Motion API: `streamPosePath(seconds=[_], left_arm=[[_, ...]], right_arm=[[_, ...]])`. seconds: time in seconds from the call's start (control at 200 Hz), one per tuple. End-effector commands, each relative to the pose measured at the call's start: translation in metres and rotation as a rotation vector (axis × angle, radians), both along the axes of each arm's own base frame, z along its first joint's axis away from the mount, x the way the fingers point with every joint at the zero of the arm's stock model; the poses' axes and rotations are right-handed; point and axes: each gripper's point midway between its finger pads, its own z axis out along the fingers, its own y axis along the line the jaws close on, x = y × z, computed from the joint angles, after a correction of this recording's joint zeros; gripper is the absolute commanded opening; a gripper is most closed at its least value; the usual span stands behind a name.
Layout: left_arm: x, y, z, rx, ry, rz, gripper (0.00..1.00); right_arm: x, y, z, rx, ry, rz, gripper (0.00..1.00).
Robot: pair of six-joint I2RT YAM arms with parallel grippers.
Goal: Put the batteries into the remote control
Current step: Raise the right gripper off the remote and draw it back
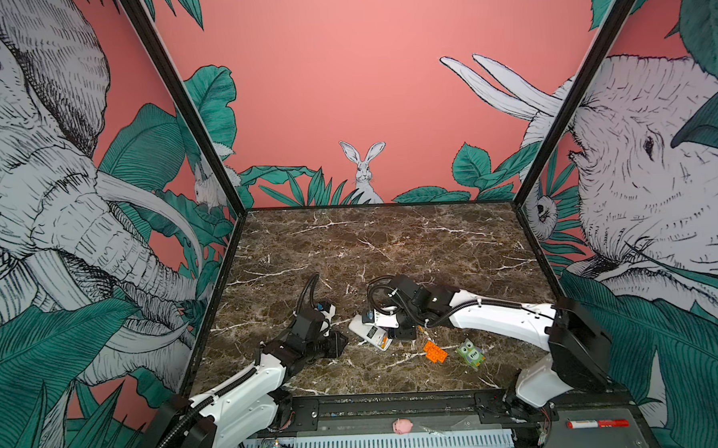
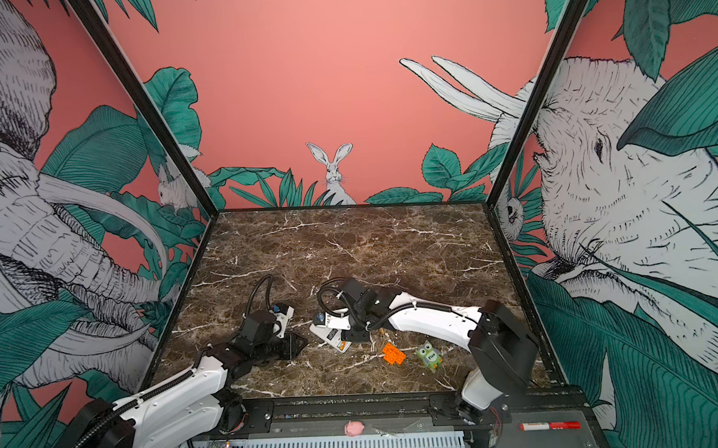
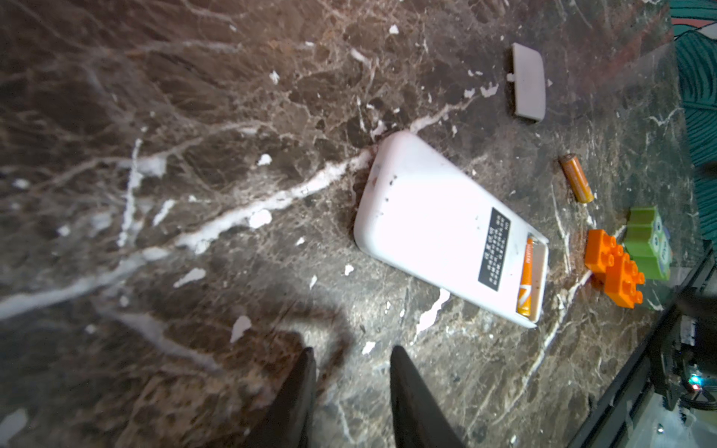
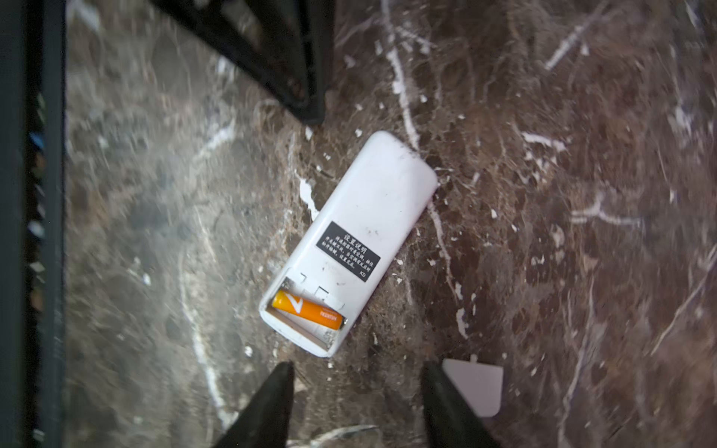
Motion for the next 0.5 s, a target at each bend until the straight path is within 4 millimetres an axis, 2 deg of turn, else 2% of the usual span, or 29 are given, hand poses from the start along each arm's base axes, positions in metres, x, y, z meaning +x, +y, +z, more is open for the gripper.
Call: streamPosePath(seconds=[0.0, 0.17, 0.19, 0.285, 0.495], left_arm=[[0.004, -0.001, 0.008, -0.005, -0.008, 0.006, 0.35], [0.009, -0.001, 0.014, -0.061, 0.007, 0.030, 0.39], [0.010, 0.000, 0.015, -0.067, 0.007, 0.033, 0.39], [0.012, 0.003, 0.019, -0.083, 0.006, 0.047, 0.41], [0.012, 0.009, 0.022, -0.085, -0.005, 0.072, 0.43]], right_arm=[[0.001, 0.012, 0.010, 0.116, 0.109, -0.185, 0.70], [0.005, 0.019, -0.008, 0.064, 0.150, -0.318, 0.78], [0.004, 0.021, -0.019, 0.030, 0.158, -0.322, 0.78], [0.002, 0.027, -0.034, -0.037, 0.158, -0.338, 0.80], [0.004, 0.028, -0.052, -0.094, 0.163, -0.379, 0.82]])
